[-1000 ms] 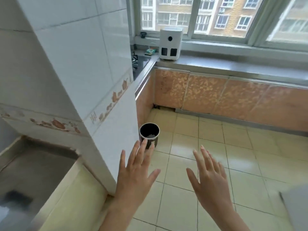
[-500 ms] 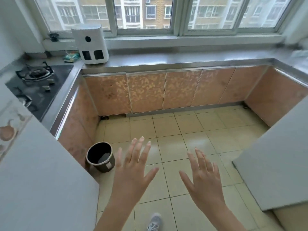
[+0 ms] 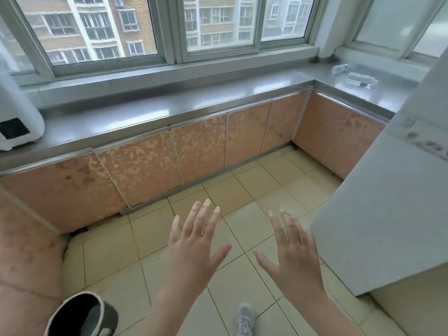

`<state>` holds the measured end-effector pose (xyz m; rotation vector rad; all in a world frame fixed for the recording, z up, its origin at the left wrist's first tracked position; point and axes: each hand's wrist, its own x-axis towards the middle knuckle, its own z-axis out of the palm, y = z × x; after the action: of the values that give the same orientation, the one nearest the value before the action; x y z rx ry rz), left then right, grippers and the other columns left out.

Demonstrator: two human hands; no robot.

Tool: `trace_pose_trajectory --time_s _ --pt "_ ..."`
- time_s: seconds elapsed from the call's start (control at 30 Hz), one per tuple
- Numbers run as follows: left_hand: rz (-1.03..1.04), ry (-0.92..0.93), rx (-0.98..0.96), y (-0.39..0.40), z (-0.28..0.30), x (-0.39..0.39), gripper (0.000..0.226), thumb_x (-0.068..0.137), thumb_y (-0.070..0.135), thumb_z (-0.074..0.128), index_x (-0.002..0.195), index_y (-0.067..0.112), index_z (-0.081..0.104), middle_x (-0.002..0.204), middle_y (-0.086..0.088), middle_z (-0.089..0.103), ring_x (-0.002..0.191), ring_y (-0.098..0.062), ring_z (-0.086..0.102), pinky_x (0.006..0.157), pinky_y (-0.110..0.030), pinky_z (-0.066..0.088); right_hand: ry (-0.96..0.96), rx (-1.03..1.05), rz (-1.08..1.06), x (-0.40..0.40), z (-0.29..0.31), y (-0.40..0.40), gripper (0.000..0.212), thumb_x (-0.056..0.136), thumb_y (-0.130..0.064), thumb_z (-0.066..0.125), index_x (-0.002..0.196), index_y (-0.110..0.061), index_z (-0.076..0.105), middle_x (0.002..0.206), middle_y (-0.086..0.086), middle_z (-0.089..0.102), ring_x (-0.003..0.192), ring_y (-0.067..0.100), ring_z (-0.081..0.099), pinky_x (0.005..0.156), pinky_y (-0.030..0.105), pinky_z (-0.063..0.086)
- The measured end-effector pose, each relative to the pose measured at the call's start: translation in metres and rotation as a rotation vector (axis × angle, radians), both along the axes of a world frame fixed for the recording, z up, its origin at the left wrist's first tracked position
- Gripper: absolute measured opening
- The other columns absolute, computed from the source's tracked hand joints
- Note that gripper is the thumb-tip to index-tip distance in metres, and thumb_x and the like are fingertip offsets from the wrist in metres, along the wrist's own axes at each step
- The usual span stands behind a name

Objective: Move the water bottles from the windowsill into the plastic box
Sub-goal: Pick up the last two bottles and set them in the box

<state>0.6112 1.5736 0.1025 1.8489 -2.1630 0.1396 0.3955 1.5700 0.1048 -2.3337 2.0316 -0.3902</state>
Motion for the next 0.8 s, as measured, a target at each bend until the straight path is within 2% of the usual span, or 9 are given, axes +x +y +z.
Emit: trace_pose_trajectory --time_s 0.27,0.37,0.63,0.8 --pt "-0.039 -0.027 -0.013 -0.188 0.0 -0.041 0.074 0.088 0.064 0.034 0.147 0.02 0.044 0.157 -0.001 0.037 0.145 -0.02 0.028 0.112 -0.049 0.022 -0.052 -0.049 -0.061 -0.035 -0.005 -0.185 0.083 0.076 -0.064 0.045 0.145 -0.02 0.033 0.15 0.008 0.037 0.137 0.024 0.036 0.106 0.055 0.034" --pt "-0.05 -0.048 -0.026 -0.25 0.007 -0.055 0.074 0.087 0.064 0.036 0.147 0.02 0.043 0.157 0.0 0.037 0.145 -0.019 0.027 0.112 -0.049 0.022 -0.065 -0.099 -0.063 -0.05 0.003 -0.249 0.082 0.077 -0.064 0.044 0.145 -0.021 0.031 0.152 0.006 0.034 0.139 0.022 0.032 0.11 0.053 0.03" --pt "-0.124 -0.027 -0.022 -0.408 0.007 -0.104 0.075 0.084 0.064 0.038 0.144 0.02 0.049 0.154 -0.001 0.042 0.142 -0.019 0.03 0.111 -0.046 0.02 -0.091 -0.151 -0.127 -0.095 0.011 -0.388 0.082 0.074 -0.061 0.05 0.145 -0.021 0.034 0.152 0.006 0.034 0.14 0.022 0.031 0.11 0.054 0.029" --pt "-0.217 -0.004 -0.042 -0.523 0.0 -0.14 0.075 0.085 0.064 0.038 0.145 0.021 0.045 0.155 0.0 0.041 0.143 -0.018 0.028 0.111 -0.045 0.019 -0.07 -0.15 -0.209 -0.124 0.003 -0.482 0.082 0.075 -0.061 0.049 0.146 -0.023 0.03 0.153 0.006 0.031 0.141 0.022 0.03 0.112 0.053 0.025"
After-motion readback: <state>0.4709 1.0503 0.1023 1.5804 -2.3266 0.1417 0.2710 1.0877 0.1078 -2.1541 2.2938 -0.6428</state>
